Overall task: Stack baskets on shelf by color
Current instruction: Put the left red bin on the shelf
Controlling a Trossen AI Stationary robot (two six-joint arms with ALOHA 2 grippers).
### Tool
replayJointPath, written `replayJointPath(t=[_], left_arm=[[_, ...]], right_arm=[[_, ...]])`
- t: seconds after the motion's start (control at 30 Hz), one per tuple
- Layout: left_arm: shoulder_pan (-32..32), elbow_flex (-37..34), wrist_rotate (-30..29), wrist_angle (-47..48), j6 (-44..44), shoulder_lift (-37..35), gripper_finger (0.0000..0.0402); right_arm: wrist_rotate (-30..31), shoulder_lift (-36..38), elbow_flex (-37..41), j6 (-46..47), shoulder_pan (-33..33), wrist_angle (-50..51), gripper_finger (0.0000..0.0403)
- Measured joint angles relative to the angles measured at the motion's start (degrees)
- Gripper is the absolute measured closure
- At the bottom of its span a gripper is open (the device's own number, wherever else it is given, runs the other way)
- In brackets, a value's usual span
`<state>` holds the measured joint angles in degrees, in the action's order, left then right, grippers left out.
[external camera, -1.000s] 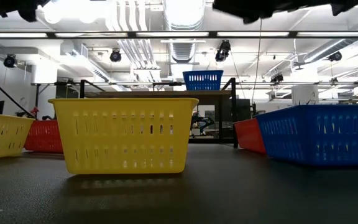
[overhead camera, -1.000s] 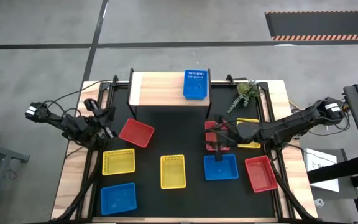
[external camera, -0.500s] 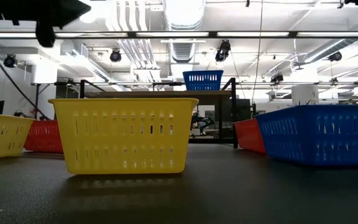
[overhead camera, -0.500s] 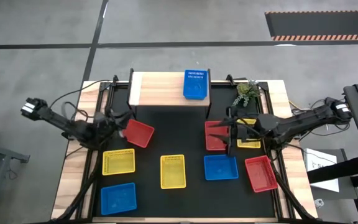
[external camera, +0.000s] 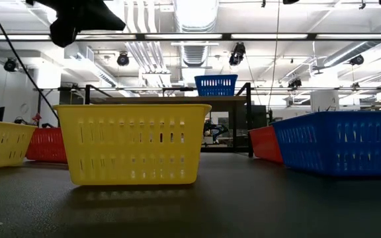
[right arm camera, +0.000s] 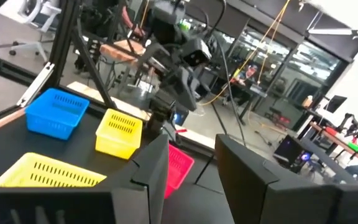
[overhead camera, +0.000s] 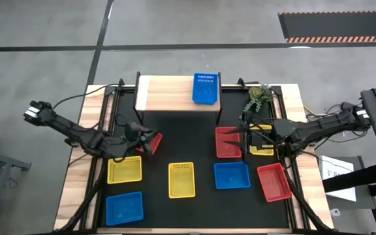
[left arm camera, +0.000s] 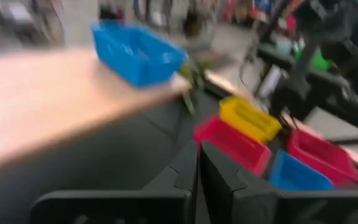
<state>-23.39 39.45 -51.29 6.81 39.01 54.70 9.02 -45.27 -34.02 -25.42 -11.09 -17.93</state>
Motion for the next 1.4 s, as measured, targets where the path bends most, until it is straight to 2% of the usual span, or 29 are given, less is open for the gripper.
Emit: replayJointPath(t=[0.33, 0.47, 0.6, 0.7, 0.77, 0.97, 1.17, 1.27, 1.4], left_arm=[[0.45, 15.12, 25.33, 38.24, 33.39, 11.11, 0.0401], [0.71, 19.39, 33.21, 51.01, 42.39, 16.90, 0.0401], [1.80, 22.97, 40.55, 61.97, 47.31, 21.99, 0.0401], [3.58, 25.09, 44.97, 67.30, 47.70, 25.22, 0.0401], [4.95, 26.16, 45.83, 67.74, 46.09, 26.69, 0.0401], [9.46, 30.26, 45.38, 66.97, 37.99, 29.81, 0.0401], [13.09, 30.30, 43.98, 61.96, 29.57, 32.70, 0.0397], [14.72, 30.29, 44.02, 59.63, 25.46, 34.17, 0.0377], [17.21, 30.26, 43.97, 57.03, 21.81, 35.49, 0.0324]], right_arm=[[0.02, 2.94, 0.00, 1.44, 0.00, 4.68, 0.0278], [0.02, 2.79, 0.00, 1.34, 0.00, 4.73, 0.0278], [0.02, 2.79, 0.00, 1.32, 0.00, 4.77, 0.0278], [0.02, 2.78, 0.00, 1.27, 0.00, 5.37, 0.0278], [0.04, 2.77, 0.00, 1.24, 0.00, 5.61, 0.0278], [0.04, 2.77, 0.00, 1.19, 0.00, 5.70, 0.0278], [0.06, 2.79, 0.00, 1.19, 0.00, 6.49, 0.0278], [0.07, 2.79, 0.00, 0.91, 0.00, 7.48, 0.0278], [0.07, 2.79, 0.00, 1.25, 0.00, 7.55, 0.0278]])
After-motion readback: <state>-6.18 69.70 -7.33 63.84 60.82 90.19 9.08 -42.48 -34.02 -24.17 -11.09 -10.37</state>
